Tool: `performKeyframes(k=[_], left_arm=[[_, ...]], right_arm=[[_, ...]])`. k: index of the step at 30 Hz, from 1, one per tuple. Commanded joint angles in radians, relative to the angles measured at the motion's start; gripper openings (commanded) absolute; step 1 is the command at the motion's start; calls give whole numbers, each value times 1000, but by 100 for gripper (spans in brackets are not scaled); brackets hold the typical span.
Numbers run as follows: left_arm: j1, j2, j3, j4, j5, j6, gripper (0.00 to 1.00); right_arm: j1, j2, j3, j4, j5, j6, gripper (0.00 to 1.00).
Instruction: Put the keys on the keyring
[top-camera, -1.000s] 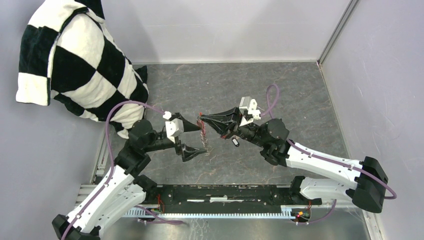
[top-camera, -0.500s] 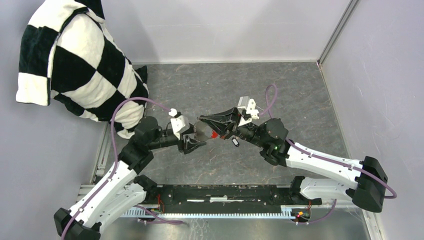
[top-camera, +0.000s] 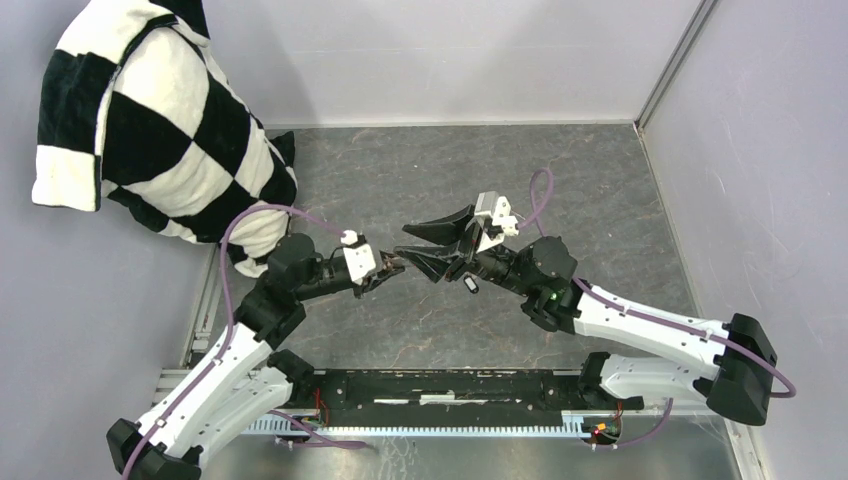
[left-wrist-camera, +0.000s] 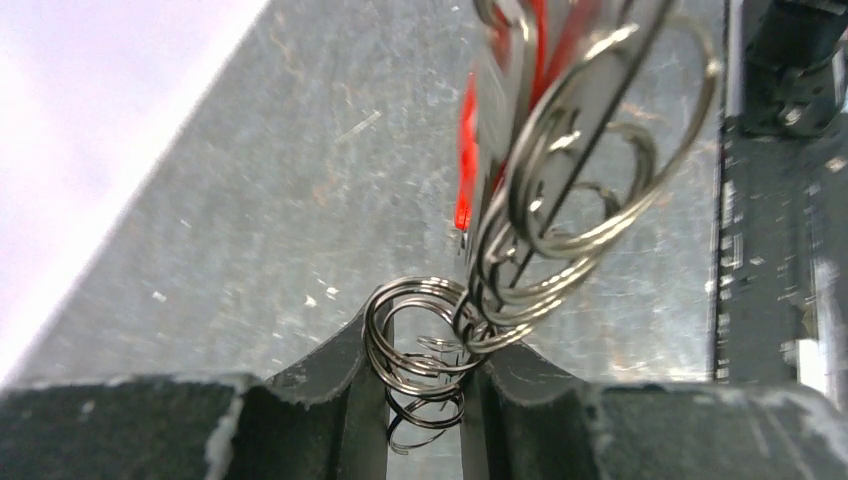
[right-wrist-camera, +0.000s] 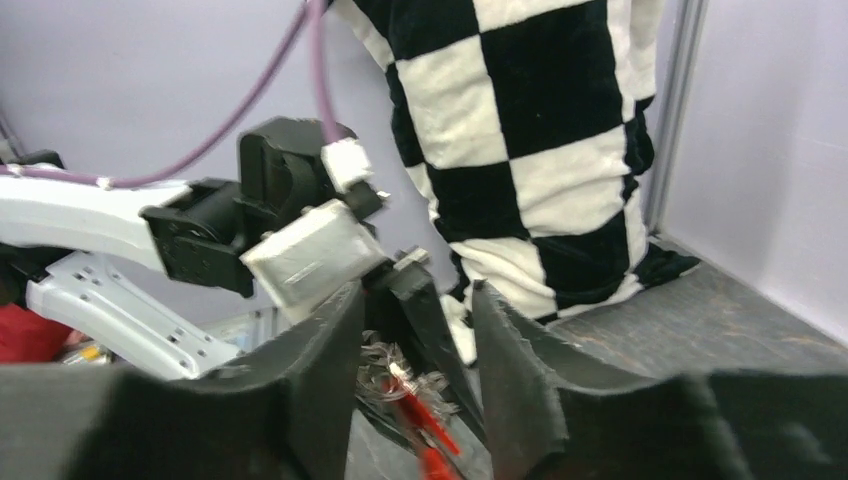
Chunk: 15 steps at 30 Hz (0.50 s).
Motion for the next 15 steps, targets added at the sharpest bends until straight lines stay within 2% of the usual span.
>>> performKeyframes(k=[1, 7, 12, 15], left_arm=[[-1, -51, 47, -38, 39, 420, 2], [0, -85, 18, -50, -7, 967, 2], [0, -101, -22, 53, -8, 1181, 2], [0, -114, -54, 101, 18, 1338, 2]], right_arm=[[5, -62, 55, -122, -34, 38, 62], [1, -150, 132, -523, -122, -27, 98], [2, -202, 182, -884, -156, -117, 98], [-3, -237, 195, -996, -75, -167, 98]])
